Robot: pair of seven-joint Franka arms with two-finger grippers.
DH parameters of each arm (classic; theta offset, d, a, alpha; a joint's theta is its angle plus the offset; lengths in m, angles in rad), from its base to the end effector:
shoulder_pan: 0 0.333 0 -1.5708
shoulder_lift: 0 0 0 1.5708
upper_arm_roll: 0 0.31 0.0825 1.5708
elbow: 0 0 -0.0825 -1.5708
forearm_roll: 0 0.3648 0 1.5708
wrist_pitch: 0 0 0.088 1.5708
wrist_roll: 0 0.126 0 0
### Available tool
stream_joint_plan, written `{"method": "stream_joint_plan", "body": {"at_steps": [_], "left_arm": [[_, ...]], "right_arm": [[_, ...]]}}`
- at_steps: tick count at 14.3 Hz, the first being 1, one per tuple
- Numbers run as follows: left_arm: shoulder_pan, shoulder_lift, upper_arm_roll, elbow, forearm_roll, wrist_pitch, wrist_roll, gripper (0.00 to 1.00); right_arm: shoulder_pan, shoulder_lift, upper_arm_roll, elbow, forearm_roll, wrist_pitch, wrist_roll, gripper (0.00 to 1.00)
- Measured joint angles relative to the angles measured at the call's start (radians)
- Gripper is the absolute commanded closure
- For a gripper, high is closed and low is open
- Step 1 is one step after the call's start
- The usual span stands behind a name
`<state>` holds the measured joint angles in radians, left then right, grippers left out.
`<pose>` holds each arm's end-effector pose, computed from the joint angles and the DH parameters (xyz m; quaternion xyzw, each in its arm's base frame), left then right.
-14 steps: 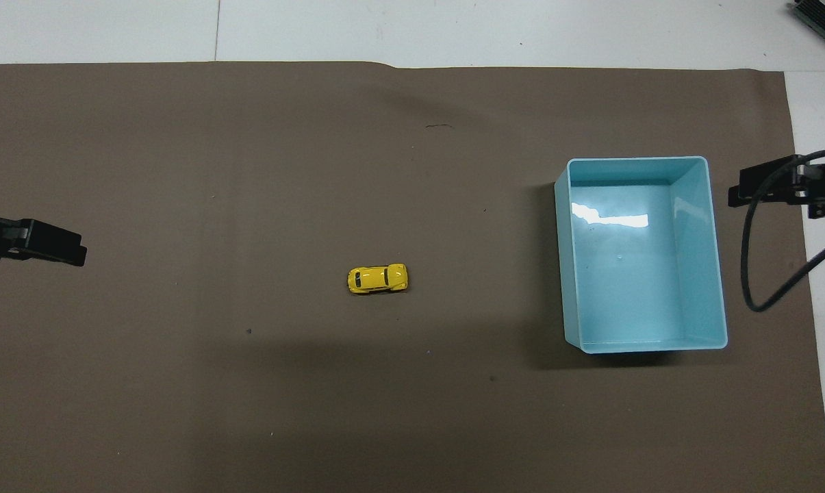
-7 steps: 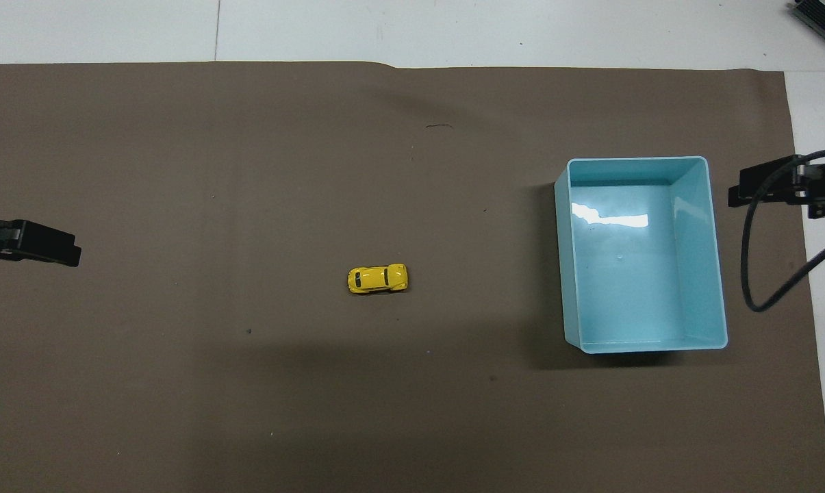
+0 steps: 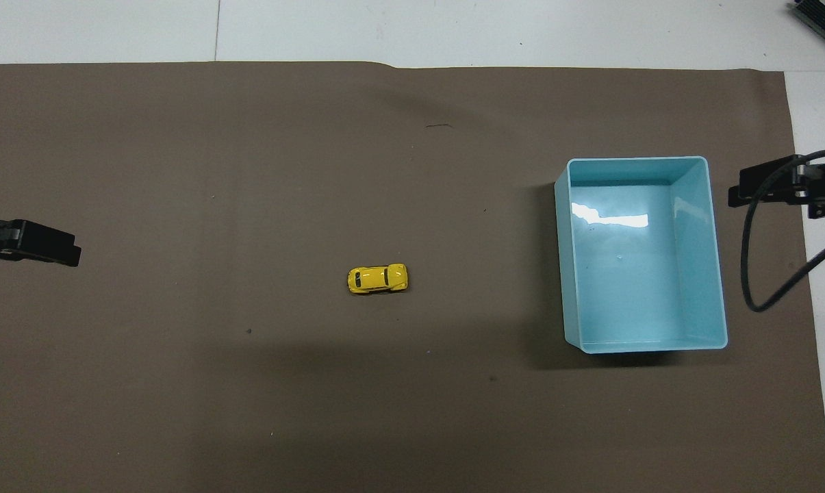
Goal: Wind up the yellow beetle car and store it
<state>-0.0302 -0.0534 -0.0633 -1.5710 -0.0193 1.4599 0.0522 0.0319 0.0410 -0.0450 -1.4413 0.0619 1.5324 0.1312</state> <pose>0.5038 -0.0508 0.6178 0.9968 -0.0734 -0.0291 0.0073 0.5454 0.0014 0.6326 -0.9968 0.0700 -0.0232 0.0314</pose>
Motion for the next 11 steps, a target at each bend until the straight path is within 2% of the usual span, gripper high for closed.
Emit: {"method": "stream_joint_plan", "body": {"at_steps": [4, 11], "left_arm": [[-0.007, -0.001, -0.059, 0.000, -0.003, 0.000, 0.000, 0.00], [-0.018, -0.004, -0.235, 0.000, -0.031, 0.002, 0.039, 0.00]], "right_arm": [[0.000, 0.000, 0.000, 0.000, 0.000, 0.000, 0.000, 0.00], [0.000, 0.000, 0.000, 0.000, 0.000, 0.000, 0.000, 0.00]]}}
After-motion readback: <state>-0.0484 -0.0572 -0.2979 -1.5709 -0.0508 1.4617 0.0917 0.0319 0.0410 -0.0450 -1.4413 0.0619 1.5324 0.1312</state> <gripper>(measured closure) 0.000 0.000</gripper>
